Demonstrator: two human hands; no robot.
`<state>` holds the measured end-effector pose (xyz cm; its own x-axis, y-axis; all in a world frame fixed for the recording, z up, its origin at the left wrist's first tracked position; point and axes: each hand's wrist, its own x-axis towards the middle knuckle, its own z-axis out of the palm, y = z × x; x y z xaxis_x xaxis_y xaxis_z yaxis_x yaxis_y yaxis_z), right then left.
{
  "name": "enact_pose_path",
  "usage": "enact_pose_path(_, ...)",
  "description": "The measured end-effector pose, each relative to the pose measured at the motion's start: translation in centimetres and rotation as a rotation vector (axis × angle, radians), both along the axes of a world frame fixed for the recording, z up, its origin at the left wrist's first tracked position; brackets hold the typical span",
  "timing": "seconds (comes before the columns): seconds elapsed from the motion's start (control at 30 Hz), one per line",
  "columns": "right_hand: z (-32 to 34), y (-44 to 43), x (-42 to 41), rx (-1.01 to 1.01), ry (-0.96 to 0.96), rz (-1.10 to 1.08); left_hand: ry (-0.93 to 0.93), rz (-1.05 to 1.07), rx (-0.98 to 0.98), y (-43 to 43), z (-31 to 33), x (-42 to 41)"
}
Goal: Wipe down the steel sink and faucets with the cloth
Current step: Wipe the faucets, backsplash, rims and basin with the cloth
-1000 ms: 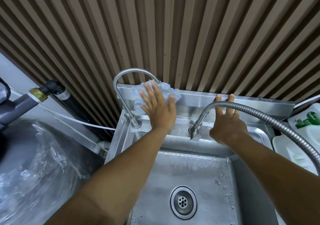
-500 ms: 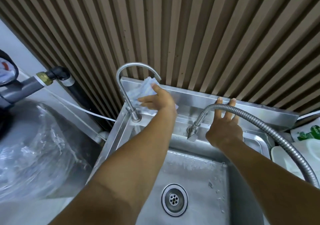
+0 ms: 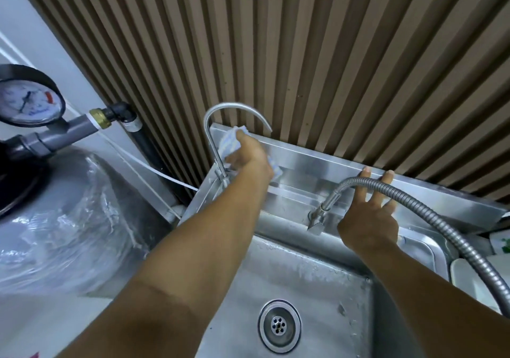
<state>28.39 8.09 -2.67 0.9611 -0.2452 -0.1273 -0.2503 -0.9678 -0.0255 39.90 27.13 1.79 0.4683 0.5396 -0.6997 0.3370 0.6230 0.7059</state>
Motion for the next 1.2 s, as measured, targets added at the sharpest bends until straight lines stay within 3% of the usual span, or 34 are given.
enact_pose_path(0.1, -0.5, -0.2, 0.1, -0.004, -0.002, -0.001, 0.005, -0.001, 0.16, 1.8, -1.5, 1.2)
enact_pose_path(0.33, -1.1, -0.2, 0.3, -0.022, -0.006, -0.005, -0.005, -0.207, 0.26, -0.7, -3.1, -0.2)
enact_pose_path(0.4, -1.1, -0.3, 0.3, -0.021, -0.015, 0.006, -0.045, -0.261, 0.192, -3.2, -3.2, -1.7)
enact_pose_path(0.57, -0.5, -0.4, 0.0, 0.013, -0.018, 0.013, -0.103, -0.31, -0.289, -6.0, -1.8, -5.7)
enact_pose_path(0.7, -0.5, -0.6, -0.1, 0.012, -0.017, 0.028, -0.181, -0.263, -0.362, -4.3, 0.1, -5.2)
enact_pose_path(0.77, -0.7, -0.7, -0.2, 0.007, -0.039, 0.031, -0.168, -0.213, -0.301, -1.8, 1.3, -3.2)
enact_pose_path(0.9, -1.3, -0.6, 0.0, -0.007, -0.058, 0.023, -0.102, -0.182, 0.097, 2.5, 1.0, 0.5)
enact_pose_path(1.03, -1.9, -0.5, 0.3, 0.005, -0.075, 0.003, -0.128, -0.059, 0.243, 3.6, -0.8, 1.4)
enact_pose_path(1.1, -2.2, -0.3, 0.3, 0.027, -0.102, -0.008, -0.056, -0.128, 0.272, 2.0, -1.5, 0.5)
enact_pose_path(1.13, -2.2, -0.2, 0.3, 0.037, -0.107, -0.007, -0.033, -0.185, 0.227, 0.6, -2.1, 0.1)
enact_pose_path(1.2, -2.4, 0.0, 0.3, 0.031, -0.121, -0.012, -0.088, -0.252, -0.097, -3.2, -3.2, -1.8)
